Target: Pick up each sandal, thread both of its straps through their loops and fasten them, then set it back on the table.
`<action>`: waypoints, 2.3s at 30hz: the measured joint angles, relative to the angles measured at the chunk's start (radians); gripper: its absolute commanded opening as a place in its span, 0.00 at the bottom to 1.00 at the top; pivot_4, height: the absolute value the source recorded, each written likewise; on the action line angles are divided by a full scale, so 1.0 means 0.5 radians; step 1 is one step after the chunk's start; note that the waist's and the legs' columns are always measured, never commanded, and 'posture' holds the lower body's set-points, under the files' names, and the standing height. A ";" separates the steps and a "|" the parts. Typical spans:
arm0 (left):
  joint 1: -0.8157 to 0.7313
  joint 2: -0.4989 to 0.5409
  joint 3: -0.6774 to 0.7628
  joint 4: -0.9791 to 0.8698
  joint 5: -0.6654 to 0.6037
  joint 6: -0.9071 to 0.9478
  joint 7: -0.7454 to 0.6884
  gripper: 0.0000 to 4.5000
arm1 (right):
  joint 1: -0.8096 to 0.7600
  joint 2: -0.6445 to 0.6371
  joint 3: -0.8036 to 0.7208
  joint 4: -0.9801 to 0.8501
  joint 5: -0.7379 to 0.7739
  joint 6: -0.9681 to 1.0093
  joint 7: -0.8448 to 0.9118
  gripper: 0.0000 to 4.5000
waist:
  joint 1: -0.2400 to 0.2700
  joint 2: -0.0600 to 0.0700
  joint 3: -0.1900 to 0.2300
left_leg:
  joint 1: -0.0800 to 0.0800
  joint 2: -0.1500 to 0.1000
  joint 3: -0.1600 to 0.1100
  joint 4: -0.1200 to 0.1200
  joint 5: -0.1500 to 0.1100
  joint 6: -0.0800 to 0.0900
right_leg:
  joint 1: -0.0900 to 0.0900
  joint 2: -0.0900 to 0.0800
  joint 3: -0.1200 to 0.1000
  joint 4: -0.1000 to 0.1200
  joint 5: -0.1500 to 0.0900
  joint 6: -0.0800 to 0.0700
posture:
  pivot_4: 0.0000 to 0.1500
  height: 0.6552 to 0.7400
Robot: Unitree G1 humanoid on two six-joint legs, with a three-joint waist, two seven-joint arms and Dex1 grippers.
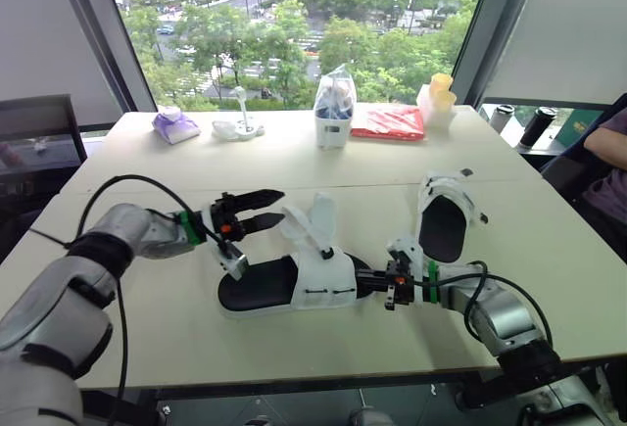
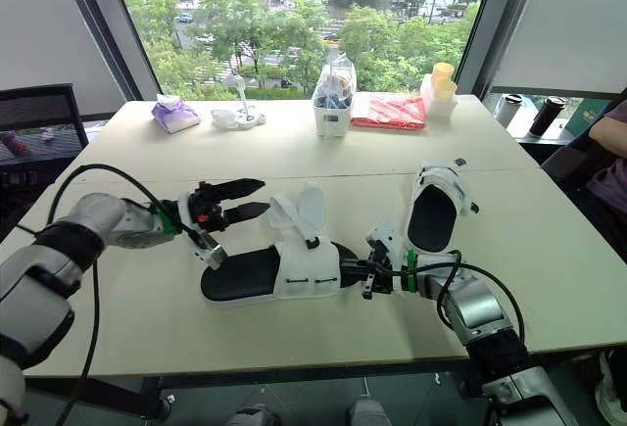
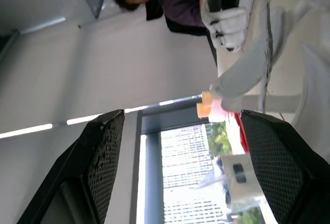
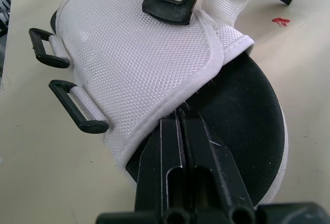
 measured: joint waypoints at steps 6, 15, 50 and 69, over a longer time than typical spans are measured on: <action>0.695 -0.058 0.265 -0.505 -2.307 0.626 -1.744 0.82 | -0.036 0.012 0.015 0.049 -0.018 -0.037 0.017 0.00 | -0.020 0.000 0.000 | -0.003 0.012 0.006 0.001 0.000 0.000 | -0.001 -0.009 -0.002 -0.001 0.000 -0.011 | 1.00 1.00; 1.048 0.026 1.002 -2.005 -4.902 2.949 -2.143 0.82 | -0.053 0.036 0.026 0.084 -0.032 -0.056 0.027 0.00 | -0.029 0.002 -0.001 | 0.001 0.016 0.005 0.001 0.000 0.000 | 0.003 0.001 -0.004 -0.003 -0.001 -0.012 | 1.00 1.00; 0.753 -0.904 1.290 -1.418 -4.526 3.980 -2.075 0.01 | 0.025 0.080 -0.019 0.005 -0.038 -0.053 -0.050 0.00 | -0.029 -0.001 -0.002 | -0.002 0.012 0.006 -0.001 0.000 0.000 | 0.002 0.007 -0.003 -0.021 0.003 -0.019 | 1.00 1.00; 0.725 -0.696 1.689 -1.441 -4.757 4.515 -2.714 0.01 | 0.028 0.091 -0.018 -0.004 -0.048 -0.052 -0.070 0.00 | -0.035 -0.002 -0.001 | -0.003 0.014 0.007 -0.002 -0.004 -0.007 | 0.003 0.007 -0.004 -0.033 0.003 -0.019 | 1.00 1.00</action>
